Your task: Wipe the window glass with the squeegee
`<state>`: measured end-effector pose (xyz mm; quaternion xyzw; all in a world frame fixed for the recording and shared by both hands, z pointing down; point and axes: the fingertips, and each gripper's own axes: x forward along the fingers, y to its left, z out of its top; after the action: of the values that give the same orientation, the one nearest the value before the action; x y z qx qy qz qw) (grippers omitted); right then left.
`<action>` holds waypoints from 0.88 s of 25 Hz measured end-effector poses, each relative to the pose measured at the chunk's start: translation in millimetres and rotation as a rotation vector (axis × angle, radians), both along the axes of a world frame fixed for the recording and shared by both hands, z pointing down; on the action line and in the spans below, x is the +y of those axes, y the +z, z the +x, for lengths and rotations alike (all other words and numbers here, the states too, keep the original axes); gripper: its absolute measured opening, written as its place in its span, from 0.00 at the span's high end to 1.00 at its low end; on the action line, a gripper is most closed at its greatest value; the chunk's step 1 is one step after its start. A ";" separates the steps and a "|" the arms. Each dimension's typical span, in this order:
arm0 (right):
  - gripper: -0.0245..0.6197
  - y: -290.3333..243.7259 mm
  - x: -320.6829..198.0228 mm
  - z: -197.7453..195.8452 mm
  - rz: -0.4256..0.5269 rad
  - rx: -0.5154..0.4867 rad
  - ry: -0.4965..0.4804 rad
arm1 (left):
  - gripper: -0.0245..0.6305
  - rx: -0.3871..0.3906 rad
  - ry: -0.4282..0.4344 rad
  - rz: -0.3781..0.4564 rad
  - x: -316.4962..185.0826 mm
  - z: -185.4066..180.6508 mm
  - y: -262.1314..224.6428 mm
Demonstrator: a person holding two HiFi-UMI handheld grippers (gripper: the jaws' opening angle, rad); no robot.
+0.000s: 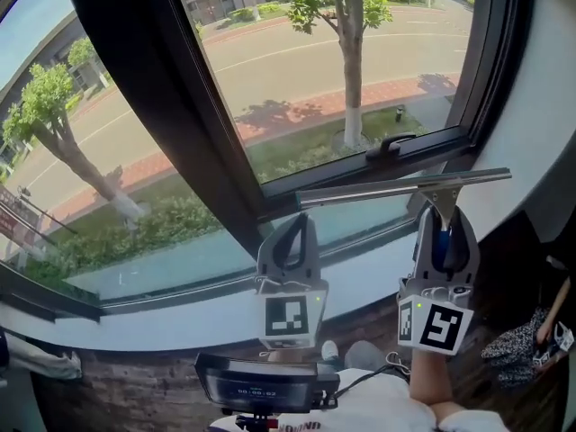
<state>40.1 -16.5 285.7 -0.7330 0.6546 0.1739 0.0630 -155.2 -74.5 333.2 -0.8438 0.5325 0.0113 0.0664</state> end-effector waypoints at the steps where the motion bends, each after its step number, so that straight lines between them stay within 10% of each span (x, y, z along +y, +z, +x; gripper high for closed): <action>1: 0.73 1.9 -2.5 -3.6 -0.002 -0.001 -0.013 | 0.96 0.001 -0.016 -0.004 1.3 -5.6 2.8; 15: 0.73 -47.8 -125.9 -74.9 0.135 -0.008 -0.362 | 0.96 -0.006 -0.433 0.020 -27.8 -94.3 -11.3; 22: 0.73 -112.1 -166.7 -94.4 0.299 0.007 -0.357 | 0.96 -0.010 -0.469 -0.020 -44.1 -110.1 7.7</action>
<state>-54.3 -183.2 173.6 -0.5873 0.7411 0.2577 0.1983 -265.3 -118.5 340.9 -0.6975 0.7137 -0.0139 0.0618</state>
